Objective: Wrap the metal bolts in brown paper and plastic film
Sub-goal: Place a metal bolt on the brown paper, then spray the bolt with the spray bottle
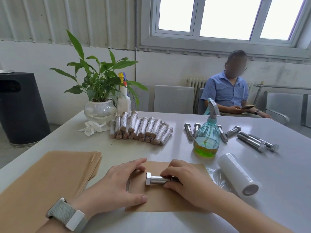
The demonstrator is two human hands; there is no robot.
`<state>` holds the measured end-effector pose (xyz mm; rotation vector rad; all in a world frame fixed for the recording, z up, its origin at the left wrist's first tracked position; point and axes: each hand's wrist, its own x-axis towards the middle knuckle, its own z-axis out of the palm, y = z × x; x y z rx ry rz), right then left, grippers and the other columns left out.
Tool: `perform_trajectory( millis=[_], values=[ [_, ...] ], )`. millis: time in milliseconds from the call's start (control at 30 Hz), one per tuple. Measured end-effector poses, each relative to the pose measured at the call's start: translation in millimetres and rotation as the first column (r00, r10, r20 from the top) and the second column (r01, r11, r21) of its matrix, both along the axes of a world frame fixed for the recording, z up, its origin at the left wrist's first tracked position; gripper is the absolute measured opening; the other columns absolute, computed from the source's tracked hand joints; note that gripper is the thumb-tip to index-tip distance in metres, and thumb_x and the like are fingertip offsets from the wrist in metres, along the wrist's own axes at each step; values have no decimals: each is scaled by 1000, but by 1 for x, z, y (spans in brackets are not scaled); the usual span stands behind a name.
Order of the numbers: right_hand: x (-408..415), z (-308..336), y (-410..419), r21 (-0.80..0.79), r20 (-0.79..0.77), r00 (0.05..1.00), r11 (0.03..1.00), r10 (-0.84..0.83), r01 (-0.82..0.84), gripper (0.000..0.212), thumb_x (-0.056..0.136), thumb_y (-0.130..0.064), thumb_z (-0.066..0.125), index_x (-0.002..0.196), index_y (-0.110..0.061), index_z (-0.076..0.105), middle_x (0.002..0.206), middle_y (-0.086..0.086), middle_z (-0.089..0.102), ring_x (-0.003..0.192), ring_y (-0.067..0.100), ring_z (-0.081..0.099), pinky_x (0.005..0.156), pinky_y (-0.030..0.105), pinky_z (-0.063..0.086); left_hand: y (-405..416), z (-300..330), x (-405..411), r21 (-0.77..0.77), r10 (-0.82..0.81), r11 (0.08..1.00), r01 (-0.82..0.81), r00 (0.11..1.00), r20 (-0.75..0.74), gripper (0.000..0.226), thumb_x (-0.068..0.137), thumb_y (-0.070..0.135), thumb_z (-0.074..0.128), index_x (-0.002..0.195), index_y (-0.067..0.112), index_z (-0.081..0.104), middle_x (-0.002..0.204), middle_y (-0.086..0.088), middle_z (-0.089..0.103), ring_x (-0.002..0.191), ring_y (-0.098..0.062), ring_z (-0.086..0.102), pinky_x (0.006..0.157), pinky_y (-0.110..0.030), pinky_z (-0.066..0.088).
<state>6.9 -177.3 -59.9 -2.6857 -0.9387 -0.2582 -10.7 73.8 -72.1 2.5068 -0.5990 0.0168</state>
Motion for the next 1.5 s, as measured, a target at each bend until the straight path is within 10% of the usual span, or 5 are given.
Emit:
perform_trajectory(
  millis=[300, 500, 667, 1233, 1500],
  values=[
    [0, 13, -3, 181, -53, 996, 980, -78, 87, 28, 85, -47, 70, 109, -33, 69, 105, -16, 58, 94, 2, 53, 77, 9, 34, 0, 0, 0, 5, 6, 1000, -6, 1000, -2, 86, 69, 62, 73, 133, 65, 15, 130, 42, 35, 127, 14, 26, 106, -11, 18],
    [62, 78, -69, 859, -92, 825, 375, -557, 349, 53, 74, -50, 78, 108, -17, 54, 104, 3, 61, 97, 20, 61, 88, 40, 52, 0, 1, 1, 9, 9, 1000, -9, 1000, -17, 88, 67, 66, 70, 137, 63, 17, 130, 42, 35, 128, 11, 27, 111, -17, 21],
    [113, 80, -94, 672, -405, 852, 524, -331, 523, 111, 69, -38, 84, 154, -20, 16, 154, 7, 33, 138, 29, 38, 110, 44, 37, -1, 3, 1, 12, 9, 1000, -8, 1000, -17, 84, 69, 63, 72, 133, 64, 18, 129, 43, 35, 126, 13, 26, 105, -11, 19],
    [40, 149, -49, 665, -285, 958, 721, 6, 193, 39, 87, 7, 62, 119, -15, 63, 109, -4, 73, 84, 23, 74, 70, 21, 58, 1, 0, 4, 6, 3, 1000, -3, 1000, -11, 91, 69, 65, 71, 144, 54, 20, 130, 40, 37, 126, 9, 29, 108, -16, 21],
    [-18, 101, -22, 7, -902, 408, 941, -140, 338, 27, 85, -13, 71, 110, -14, 61, 86, 0, 76, 75, 27, 73, 61, 26, 56, 0, 1, 2, -2, 6, 1000, -6, 1000, 0, 90, 72, 60, 73, 145, 50, 22, 132, 36, 39, 125, 9, 30, 107, -13, 20]
  ],
)
